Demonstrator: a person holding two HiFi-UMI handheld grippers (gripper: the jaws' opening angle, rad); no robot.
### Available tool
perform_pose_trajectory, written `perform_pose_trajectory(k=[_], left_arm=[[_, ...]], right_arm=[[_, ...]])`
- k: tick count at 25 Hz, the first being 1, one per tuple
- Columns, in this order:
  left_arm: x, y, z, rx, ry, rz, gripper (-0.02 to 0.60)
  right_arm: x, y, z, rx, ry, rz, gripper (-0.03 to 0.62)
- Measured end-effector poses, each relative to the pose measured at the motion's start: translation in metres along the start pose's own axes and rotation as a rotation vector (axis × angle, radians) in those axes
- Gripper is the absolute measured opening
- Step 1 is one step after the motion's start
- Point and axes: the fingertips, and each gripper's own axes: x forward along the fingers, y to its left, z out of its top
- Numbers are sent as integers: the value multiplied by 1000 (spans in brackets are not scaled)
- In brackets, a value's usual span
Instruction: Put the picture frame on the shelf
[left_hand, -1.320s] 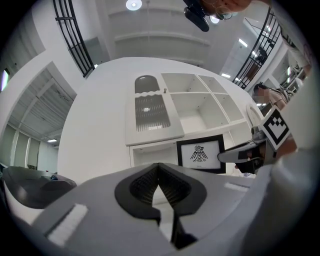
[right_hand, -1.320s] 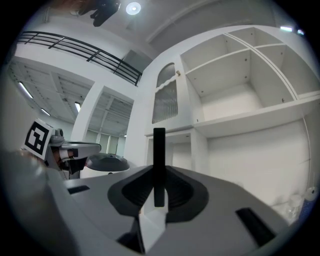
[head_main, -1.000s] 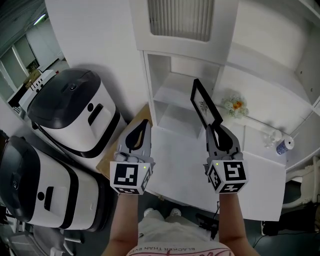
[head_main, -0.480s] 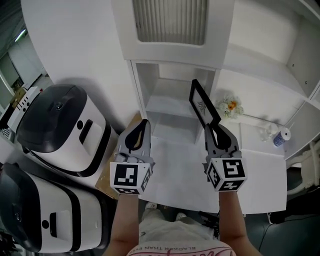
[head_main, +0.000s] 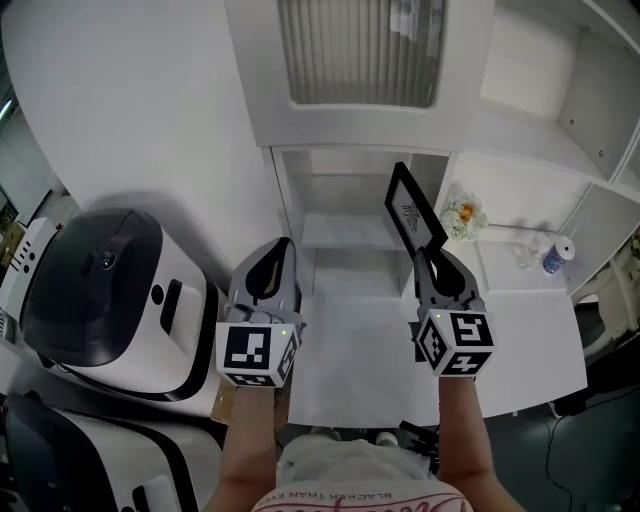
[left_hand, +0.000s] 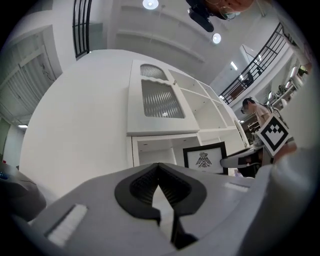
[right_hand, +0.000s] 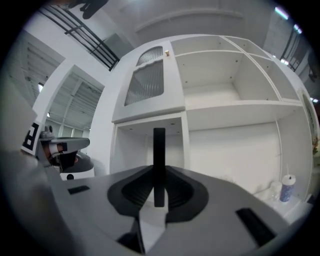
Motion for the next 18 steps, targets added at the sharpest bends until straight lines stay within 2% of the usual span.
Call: perform_pose_trajectory(k=[10, 18], left_arm=[[19, 27, -28, -31, 10, -135, 9], [27, 39, -45, -71, 11, -184, 9]], right_arm=[[23, 10, -12, 28, 24, -160, 74], [35, 0, -32, 79, 70, -253, 74]])
